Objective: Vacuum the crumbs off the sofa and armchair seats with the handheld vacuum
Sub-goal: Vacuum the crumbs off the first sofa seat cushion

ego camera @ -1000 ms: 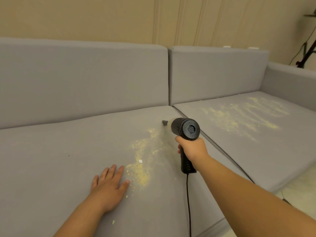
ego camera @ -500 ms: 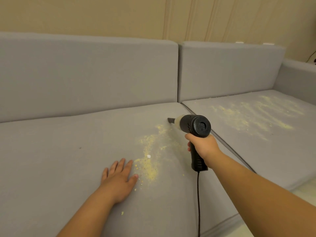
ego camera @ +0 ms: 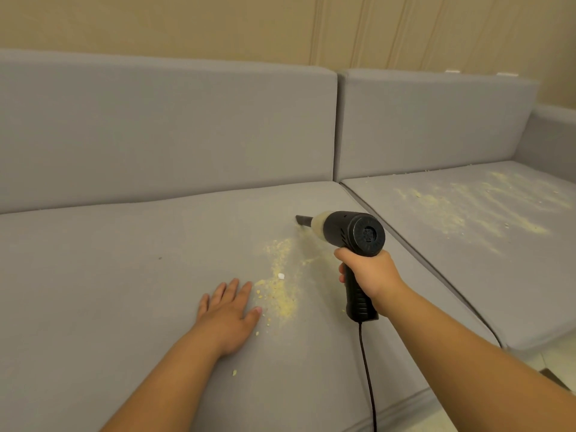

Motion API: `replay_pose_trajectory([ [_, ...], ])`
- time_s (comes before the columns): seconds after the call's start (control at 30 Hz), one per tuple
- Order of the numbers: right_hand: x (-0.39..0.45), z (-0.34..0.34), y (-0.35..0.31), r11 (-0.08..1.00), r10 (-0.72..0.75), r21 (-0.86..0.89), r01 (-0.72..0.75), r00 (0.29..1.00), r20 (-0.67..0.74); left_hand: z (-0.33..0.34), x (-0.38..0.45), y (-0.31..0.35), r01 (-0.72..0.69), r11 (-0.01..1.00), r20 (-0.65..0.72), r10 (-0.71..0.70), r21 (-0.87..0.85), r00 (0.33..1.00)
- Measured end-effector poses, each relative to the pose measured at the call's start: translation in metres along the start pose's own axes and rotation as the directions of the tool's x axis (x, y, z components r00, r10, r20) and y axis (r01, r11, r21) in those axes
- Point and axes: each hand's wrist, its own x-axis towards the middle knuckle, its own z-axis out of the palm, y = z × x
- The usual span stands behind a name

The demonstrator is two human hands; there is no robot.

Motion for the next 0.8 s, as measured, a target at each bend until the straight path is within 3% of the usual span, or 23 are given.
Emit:
replay_pose_trajectory([
  [0.27, -0.003, 0.011, -0.008, 1.000, -0.014, -0.027, 0.013, 0.999, -0.048, 0.000, -0.003, 0.001, 0.000, 1.000, 0.016, 0.000, -0.012, 1.000],
  [0.5, -0.008, 0.019, -0.024, 0.999, 0.016, -0.030, -0.014, 0.995, 0.095, 0.001, -0.001, -0.001, 0.008, 1.000, 0.019, -0.008, -0.006, 1.000],
  [0.7, -0.021, 0.006, -0.015, 0.976, 0.092, 0.214, -0.047, 0.974, -0.205, 0.001, -0.002, 0.000, 0.006, 1.000, 0.027, -0.006, -0.005, 1.000],
  [0.8, -0.032, -0.001, -0.003, 0.991, 0.073, 0.123, -0.045, 0.970, -0.234, 0.001, -0.003, 0.000, 0.001, 1.000, 0.022, -0.001, -0.002, 1.000],
])
